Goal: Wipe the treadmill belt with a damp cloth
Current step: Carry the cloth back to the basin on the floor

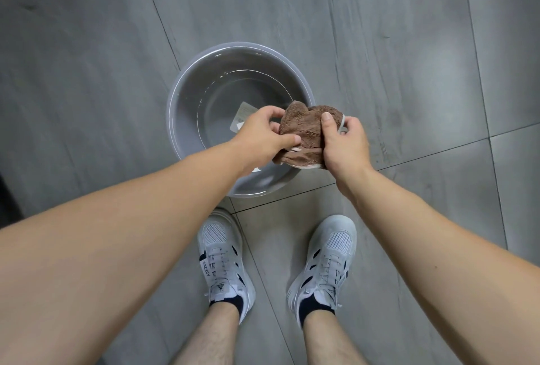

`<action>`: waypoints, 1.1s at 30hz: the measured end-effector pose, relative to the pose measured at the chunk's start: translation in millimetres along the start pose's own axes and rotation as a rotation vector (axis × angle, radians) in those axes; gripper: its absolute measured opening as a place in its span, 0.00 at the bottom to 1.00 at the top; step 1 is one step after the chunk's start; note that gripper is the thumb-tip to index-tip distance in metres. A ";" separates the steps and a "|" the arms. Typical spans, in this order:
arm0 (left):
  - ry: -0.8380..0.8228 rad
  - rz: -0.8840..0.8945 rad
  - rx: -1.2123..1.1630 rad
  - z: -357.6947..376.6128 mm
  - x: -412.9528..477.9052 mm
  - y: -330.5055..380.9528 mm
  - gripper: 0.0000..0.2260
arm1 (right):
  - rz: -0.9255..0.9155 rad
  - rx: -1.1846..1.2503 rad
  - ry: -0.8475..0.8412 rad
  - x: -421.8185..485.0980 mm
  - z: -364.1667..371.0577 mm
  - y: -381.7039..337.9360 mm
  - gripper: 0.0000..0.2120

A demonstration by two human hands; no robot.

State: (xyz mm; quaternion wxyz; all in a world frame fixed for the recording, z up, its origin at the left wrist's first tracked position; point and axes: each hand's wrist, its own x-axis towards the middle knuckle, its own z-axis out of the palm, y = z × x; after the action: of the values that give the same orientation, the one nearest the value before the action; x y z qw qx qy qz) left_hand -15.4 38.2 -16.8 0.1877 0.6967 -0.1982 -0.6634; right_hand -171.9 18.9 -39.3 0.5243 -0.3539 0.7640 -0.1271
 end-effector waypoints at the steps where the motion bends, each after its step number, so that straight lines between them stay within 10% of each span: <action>1: -0.002 -0.015 -0.004 1.2 0.9 0.3 0.18 | -0.017 0.011 -0.005 -1.4 -0.2 -0.3 0.14; 9: -0.213 -0.296 -0.357 -5.4 -5.9 12.5 0.04 | -0.335 -0.143 -0.205 -14.2 -28.5 1.3 0.38; 17: -0.208 -0.281 -0.653 -8.2 -11.6 3.1 0.07 | -0.435 -0.382 -0.298 -15.9 -36.6 -0.6 0.04; 21: -0.187 -0.168 -0.400 -5.8 -13.5 -2.3 0.19 | -0.378 -0.434 -0.191 -6.4 -26.4 -13.4 0.09; 25: -0.015 -0.123 -0.218 3.1 -7.9 0.9 0.08 | -0.197 -0.270 -0.057 4.3 -18.9 -16.3 0.16; 29: 0.073 -0.154 -0.071 9.7 0.8 -1.2 0.08 | -0.124 -0.023 -0.221 1.8 -19.5 -7.0 0.34; 33: 0.289 0.011 0.267 17.7 -2.9 -3.5 0.15 | -0.155 -0.020 -0.233 -2.5 -16.6 10.5 0.21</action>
State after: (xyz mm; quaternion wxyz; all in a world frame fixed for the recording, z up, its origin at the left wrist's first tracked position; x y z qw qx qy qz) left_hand -33.1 42.7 -17.0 0.1239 0.8023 -0.2594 -0.5232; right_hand -190.5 25.2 -36.5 0.5945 -0.4293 0.6696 -0.1179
